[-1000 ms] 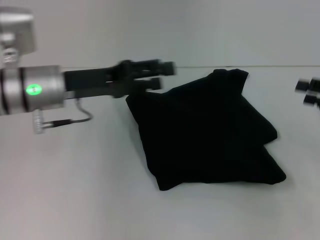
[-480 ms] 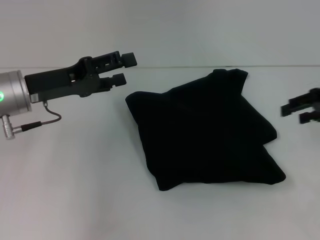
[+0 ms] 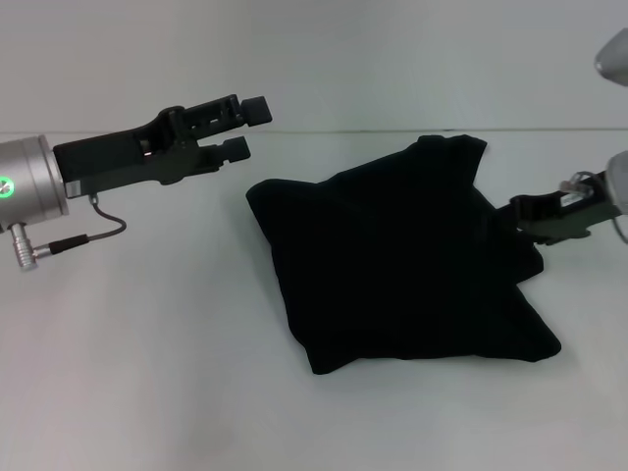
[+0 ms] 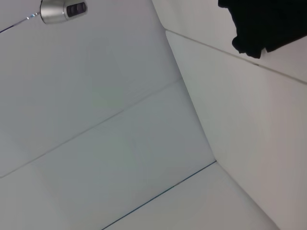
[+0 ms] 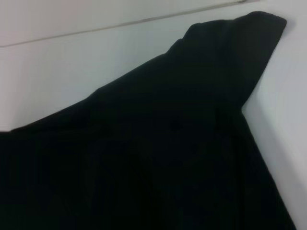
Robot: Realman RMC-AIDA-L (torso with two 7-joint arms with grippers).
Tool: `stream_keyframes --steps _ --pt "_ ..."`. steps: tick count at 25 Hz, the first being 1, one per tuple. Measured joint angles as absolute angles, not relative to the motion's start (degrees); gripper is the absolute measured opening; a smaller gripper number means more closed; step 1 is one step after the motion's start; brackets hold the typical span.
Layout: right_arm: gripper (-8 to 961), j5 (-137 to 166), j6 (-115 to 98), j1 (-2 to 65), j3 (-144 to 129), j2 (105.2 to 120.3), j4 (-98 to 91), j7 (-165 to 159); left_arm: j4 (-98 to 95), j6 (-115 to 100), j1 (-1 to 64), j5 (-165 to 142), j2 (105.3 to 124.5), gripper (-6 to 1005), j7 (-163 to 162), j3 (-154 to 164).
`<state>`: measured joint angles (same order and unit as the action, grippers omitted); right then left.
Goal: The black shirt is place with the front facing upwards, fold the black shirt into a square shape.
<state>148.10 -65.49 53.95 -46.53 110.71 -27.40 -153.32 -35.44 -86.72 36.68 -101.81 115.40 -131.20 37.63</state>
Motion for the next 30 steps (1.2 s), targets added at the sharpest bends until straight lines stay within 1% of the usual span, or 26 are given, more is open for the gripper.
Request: stream_keyframes --steps 4,7,9,13,18,21,24,28,30 --pt "698 148.0 -62.2 54.1 -47.0 112.52 -27.4 -153.0 -35.4 -86.1 36.8 -101.8 115.53 901 -131.1 37.6" --pt "698 148.1 -60.8 54.4 -48.4 113.52 -27.2 -153.0 -35.4 -85.7 36.8 -101.7 115.58 901 -130.9 37.5" --pt "698 148.2 -60.1 54.6 -49.4 113.91 -26.8 -153.2 -35.4 -85.6 36.8 -101.6 115.58 901 -130.7 37.1" --pt "699 148.2 -59.6 54.5 -51.0 114.11 -26.3 -153.8 -35.4 -85.5 36.8 -101.6 115.58 901 -130.6 36.4" --pt "698 147.7 -61.7 53.2 -50.4 113.21 -28.4 -154.1 -35.4 -85.5 36.5 -101.5 115.58 902 -130.5 36.1" --pt "699 147.5 -61.8 52.7 -50.6 113.22 -29.0 -153.9 -35.4 -85.5 36.5 -101.5 115.72 902 -130.5 36.1" --pt "699 147.6 -60.7 52.7 -50.9 113.86 -28.9 -153.4 -35.3 -85.3 36.5 -101.5 115.96 902 -130.5 36.1" --pt "699 147.8 -58.4 52.7 -51.0 115.25 -28.1 -152.9 -35.3 -85.1 36.6 -101.5 116.17 902 -130.5 36.1" --pt "699 147.9 -57.7 52.7 -51.1 115.65 -27.6 -152.7 -35.3 -85.1 36.7 -101.3 116.18 902 -130.5 36.1"
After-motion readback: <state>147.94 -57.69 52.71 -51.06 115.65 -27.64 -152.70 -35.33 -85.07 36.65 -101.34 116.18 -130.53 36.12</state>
